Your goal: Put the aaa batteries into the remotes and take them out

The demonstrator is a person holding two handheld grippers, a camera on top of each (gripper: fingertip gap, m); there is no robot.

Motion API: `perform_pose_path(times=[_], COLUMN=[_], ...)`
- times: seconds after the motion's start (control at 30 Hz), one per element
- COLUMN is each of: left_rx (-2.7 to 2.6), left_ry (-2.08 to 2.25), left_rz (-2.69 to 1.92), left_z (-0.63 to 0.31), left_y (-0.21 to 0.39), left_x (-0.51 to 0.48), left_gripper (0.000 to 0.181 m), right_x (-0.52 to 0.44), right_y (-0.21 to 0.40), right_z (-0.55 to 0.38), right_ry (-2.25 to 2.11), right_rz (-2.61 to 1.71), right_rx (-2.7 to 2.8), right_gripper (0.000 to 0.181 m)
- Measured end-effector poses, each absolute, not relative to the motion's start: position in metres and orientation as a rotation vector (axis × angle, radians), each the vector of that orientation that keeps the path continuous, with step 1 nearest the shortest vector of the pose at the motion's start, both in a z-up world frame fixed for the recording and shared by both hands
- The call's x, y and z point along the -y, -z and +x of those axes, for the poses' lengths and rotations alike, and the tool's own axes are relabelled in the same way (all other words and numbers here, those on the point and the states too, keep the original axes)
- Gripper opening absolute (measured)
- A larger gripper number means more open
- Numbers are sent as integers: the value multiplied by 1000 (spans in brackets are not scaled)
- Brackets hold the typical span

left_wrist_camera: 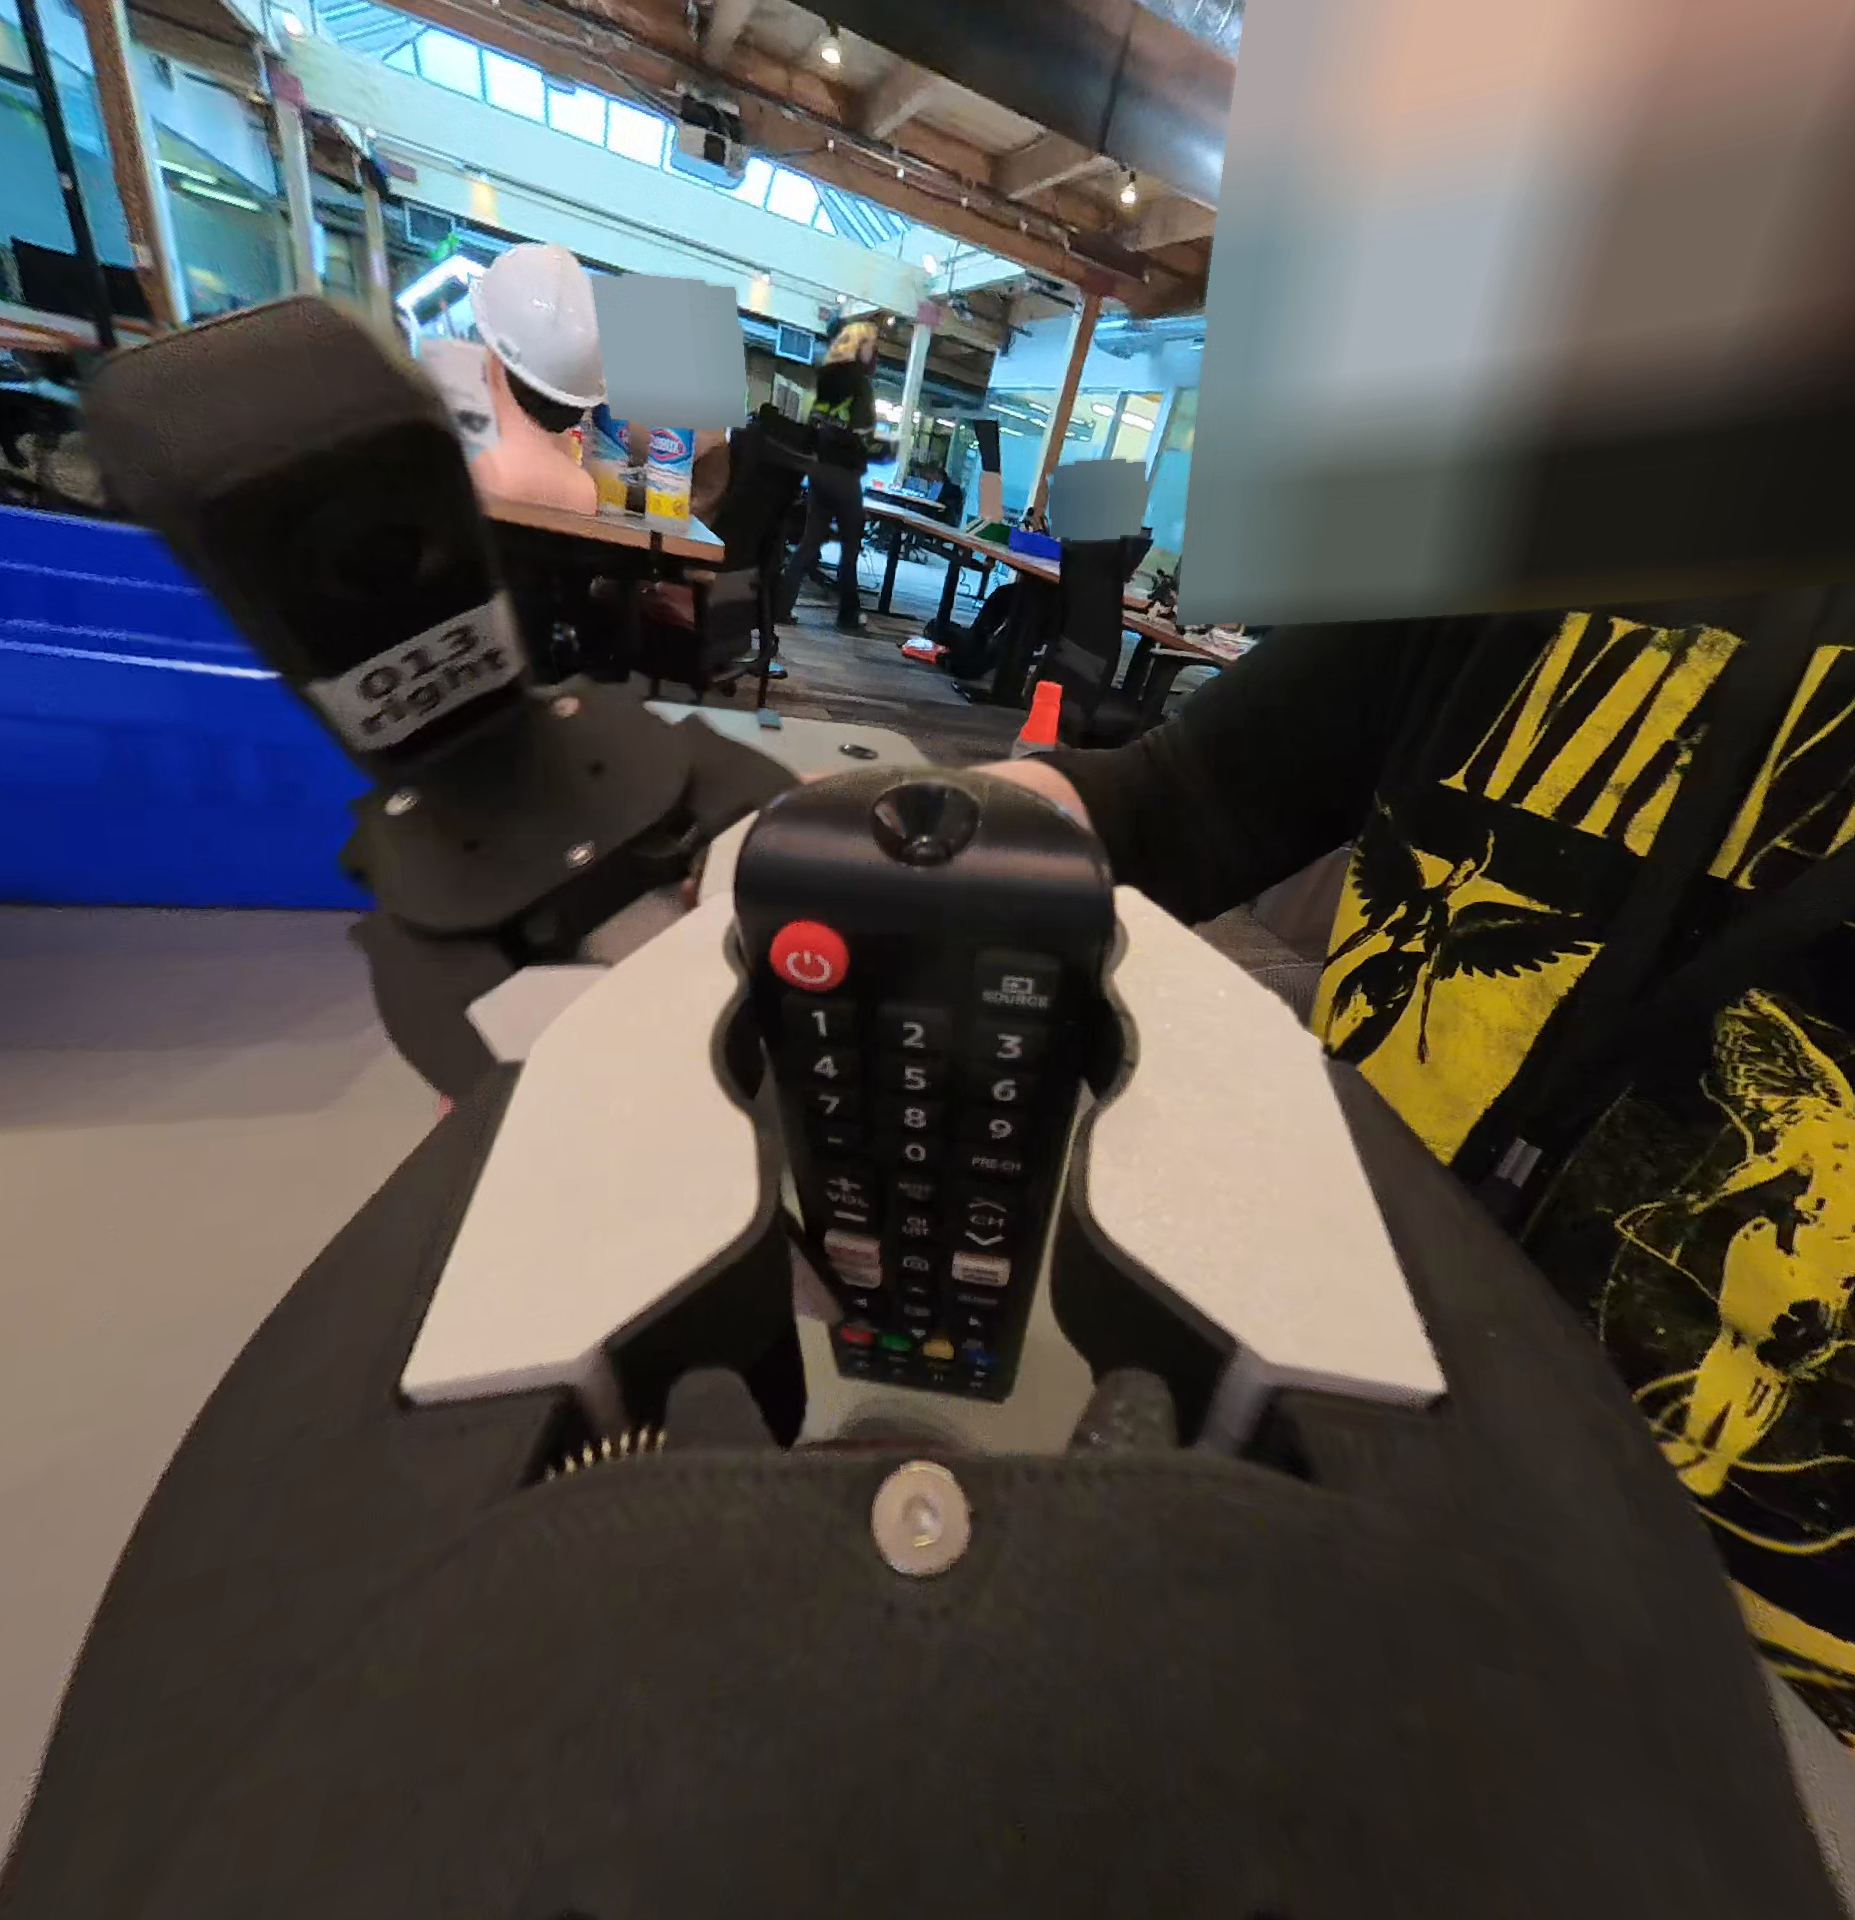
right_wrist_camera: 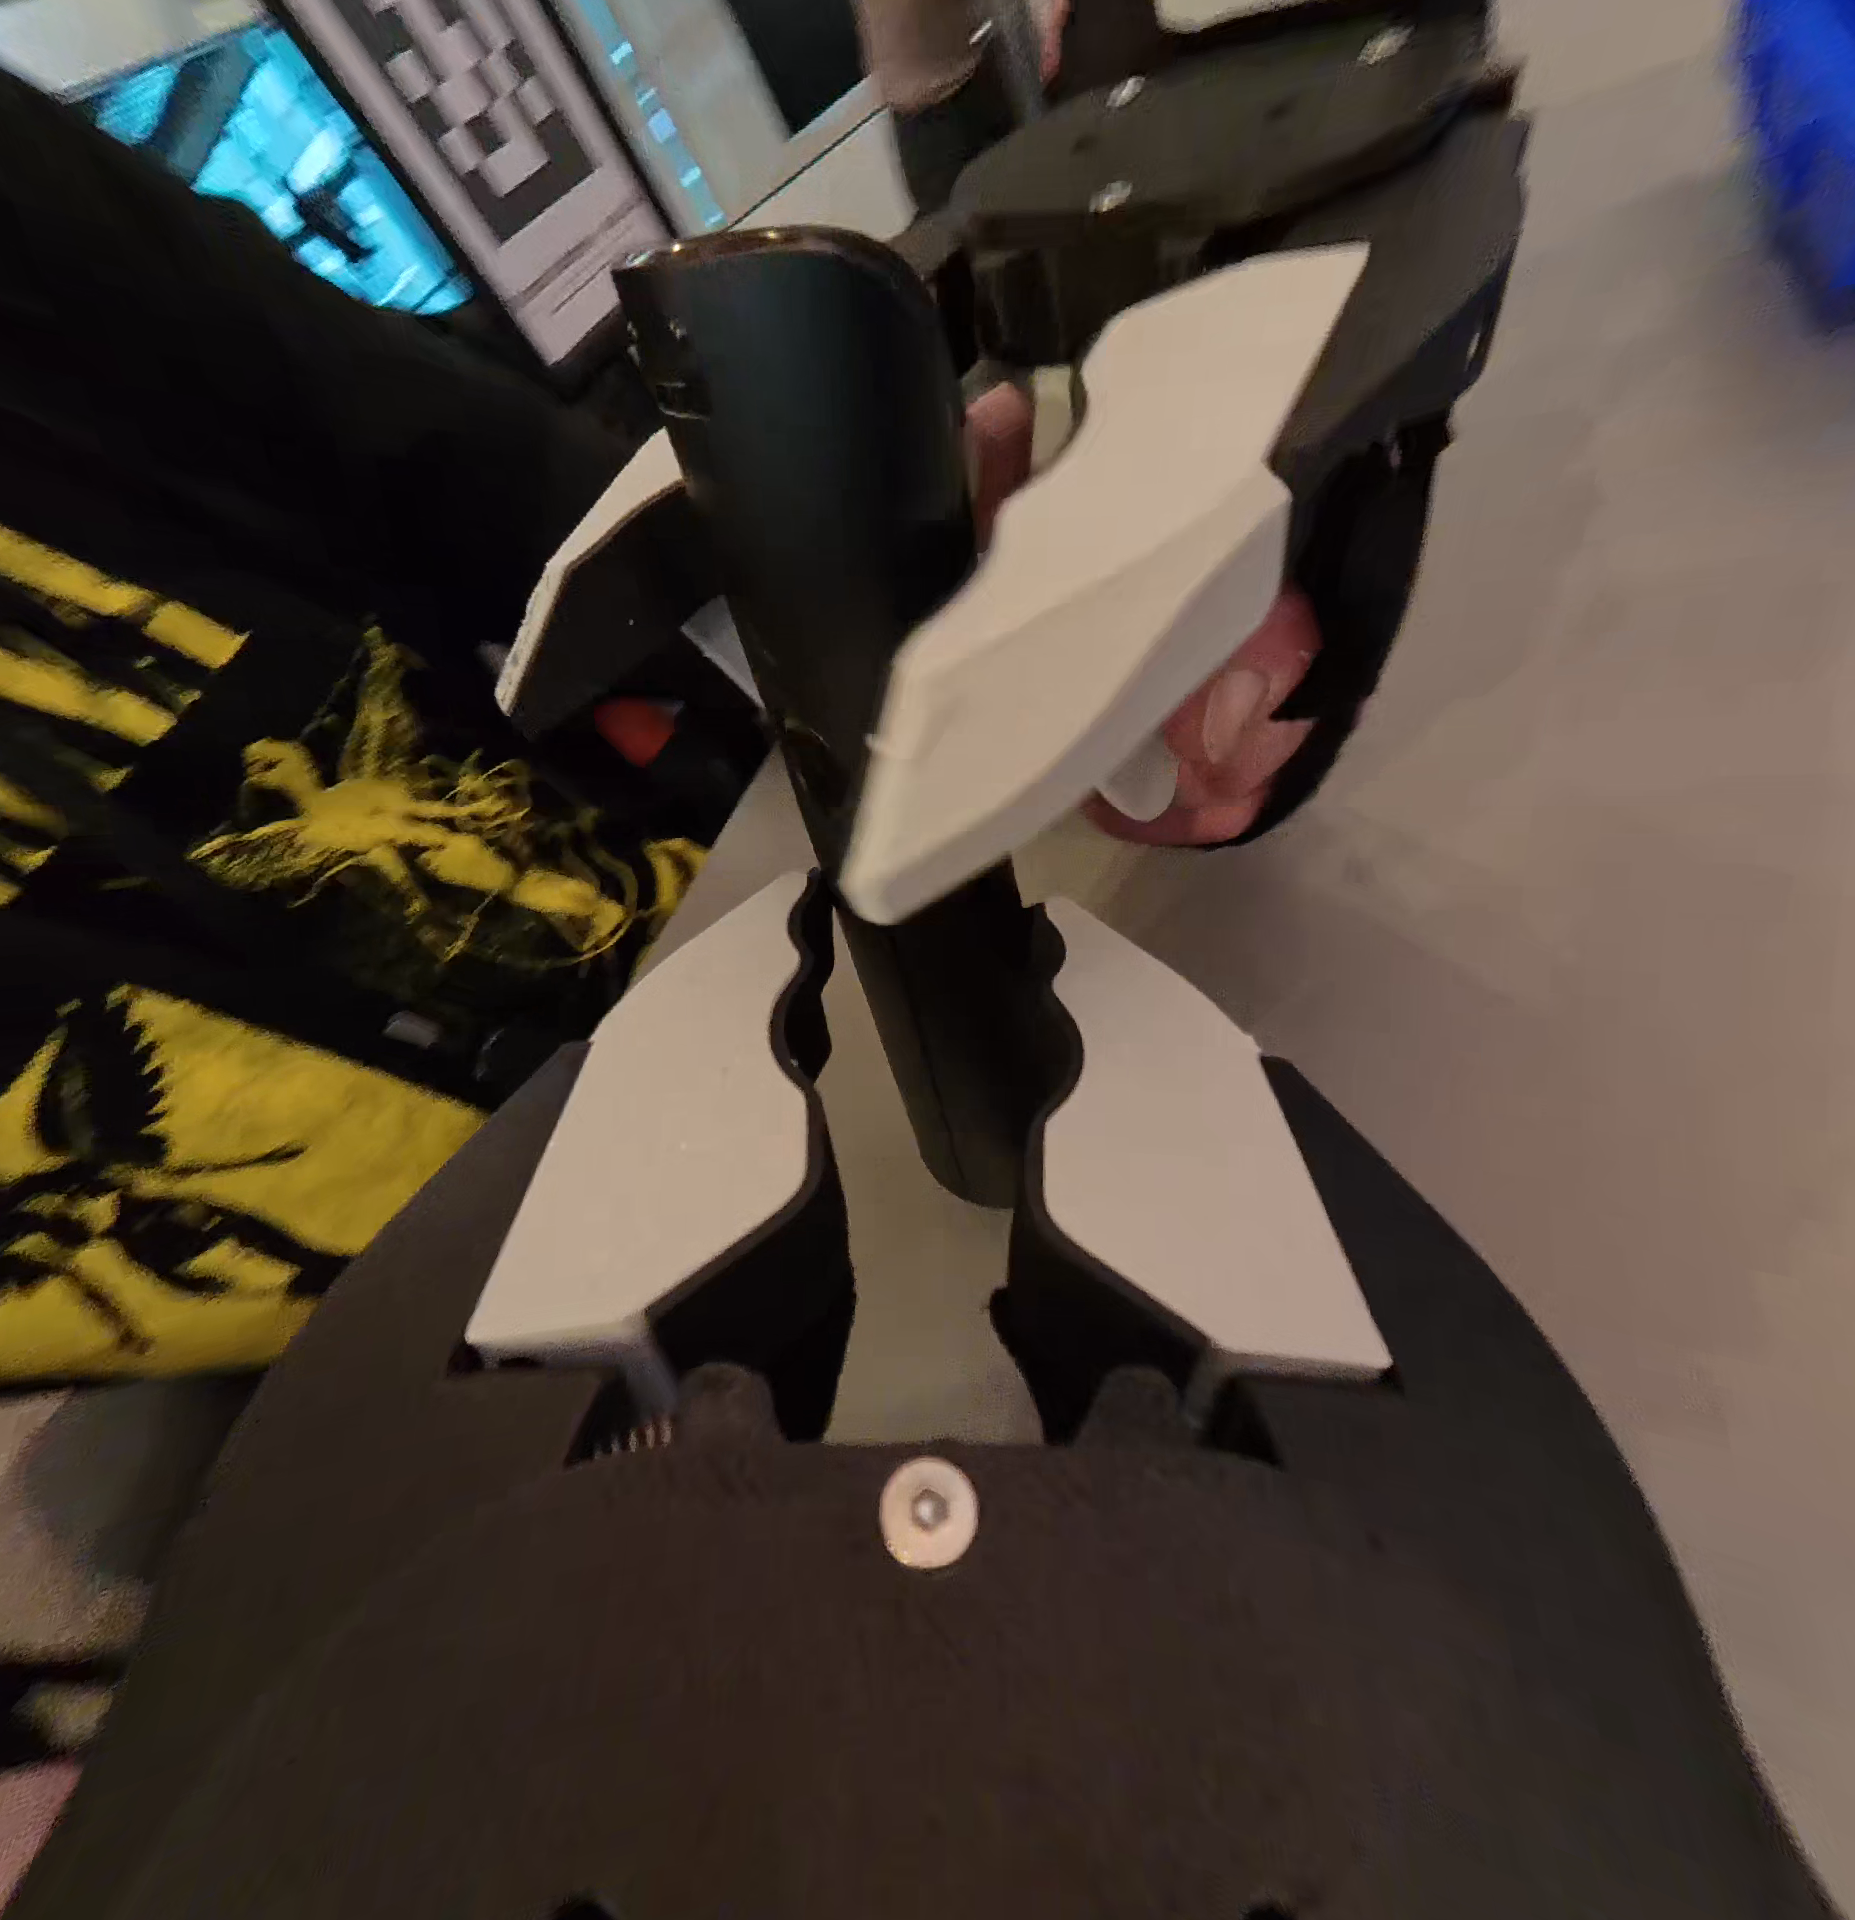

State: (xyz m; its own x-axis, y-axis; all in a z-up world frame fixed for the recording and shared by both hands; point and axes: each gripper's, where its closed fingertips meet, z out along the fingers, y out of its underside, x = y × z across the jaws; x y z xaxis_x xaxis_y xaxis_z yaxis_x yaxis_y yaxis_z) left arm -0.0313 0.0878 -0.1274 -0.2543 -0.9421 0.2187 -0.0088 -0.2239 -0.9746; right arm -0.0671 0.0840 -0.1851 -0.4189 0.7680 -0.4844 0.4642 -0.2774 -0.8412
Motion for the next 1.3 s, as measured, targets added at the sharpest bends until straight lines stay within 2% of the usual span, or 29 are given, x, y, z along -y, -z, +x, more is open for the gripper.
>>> perform_pose_path(times=[0.13,0.23,0.47,0.63,0.87,0.93,1.03,1.3], left_rx=[-1283,-1155,-828,-705,-592,-576,-577,-555], left_ry=[1549,1450,1354,1318,1295,1296,1296,1281], left_rz=[-1234,-1262,-1357,-1442,-1487,-1494,-1501,-1505], left_z=[-24,-28,-42,-39,-48,-50,-49,-52], left_y=[129,123,126,129,133,133,134,135], left_x=[-84,-102,-134,-148,-158,-160,-159,-160], left_gripper=[56,55,55,56,56,56,56,56], right_x=[-75,-93,-109,-120,-125,-123,-127,-125], right_y=[193,191,177,177,179,174,181,182], right_z=[-61,-68,-64,-76,-82,-82,-85,-86], right_ry=[-1805,-1721,-1023,-638,-491,-427,-373,-330], right_rz=[-1488,-1527,-1476,-1416,-1368,-1297,-1303,-1278], right_rx=[1843,1664,1367,1282,1327,1346,1349,1390], right_gripper=[33,38,61,48,46,35,49,44])
